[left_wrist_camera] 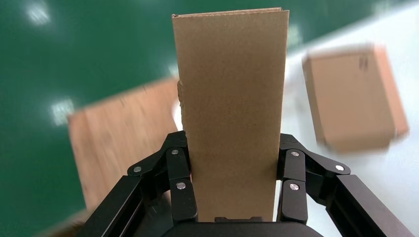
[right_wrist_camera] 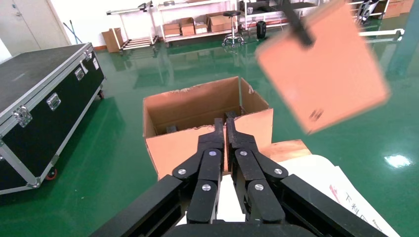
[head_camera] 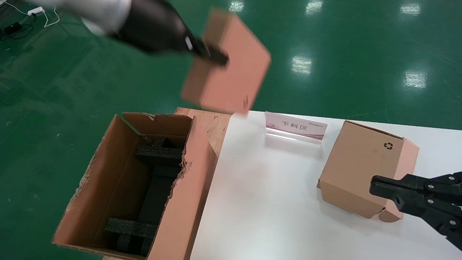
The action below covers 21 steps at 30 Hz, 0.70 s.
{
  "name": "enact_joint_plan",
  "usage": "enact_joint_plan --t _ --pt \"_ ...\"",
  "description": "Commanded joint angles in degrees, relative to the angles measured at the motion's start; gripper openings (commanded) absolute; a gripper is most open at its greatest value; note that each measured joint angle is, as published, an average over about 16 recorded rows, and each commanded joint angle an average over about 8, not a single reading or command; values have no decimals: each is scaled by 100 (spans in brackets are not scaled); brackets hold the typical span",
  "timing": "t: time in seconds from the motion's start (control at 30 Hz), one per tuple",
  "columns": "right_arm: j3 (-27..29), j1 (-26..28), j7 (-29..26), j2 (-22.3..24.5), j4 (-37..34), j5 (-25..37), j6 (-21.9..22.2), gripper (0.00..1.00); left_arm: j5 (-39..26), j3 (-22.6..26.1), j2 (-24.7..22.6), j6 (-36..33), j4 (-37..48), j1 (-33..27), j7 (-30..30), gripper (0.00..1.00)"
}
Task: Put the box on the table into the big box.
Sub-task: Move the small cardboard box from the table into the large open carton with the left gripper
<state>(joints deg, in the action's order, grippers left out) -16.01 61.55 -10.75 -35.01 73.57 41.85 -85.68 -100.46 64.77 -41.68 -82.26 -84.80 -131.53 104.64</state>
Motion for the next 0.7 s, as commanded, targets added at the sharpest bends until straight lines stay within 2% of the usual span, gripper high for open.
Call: enact_joint_plan --t 0.03,0.23,0.47,0.7 --pt "0 0 0 0 0 0 0 100 -69 -190 138 34 0 -157 -74 0" --pt "0 0 0 0 0 0 0 100 71 -114 697 -302 0 -702 -348 0" --pt "0 0 0 0 0 0 0 100 338 498 1027 -1106 0 -1482 -253 0" --pt "0 0 0 0 0 0 0 100 710 988 1381 -1408 0 -1934 -159 0"
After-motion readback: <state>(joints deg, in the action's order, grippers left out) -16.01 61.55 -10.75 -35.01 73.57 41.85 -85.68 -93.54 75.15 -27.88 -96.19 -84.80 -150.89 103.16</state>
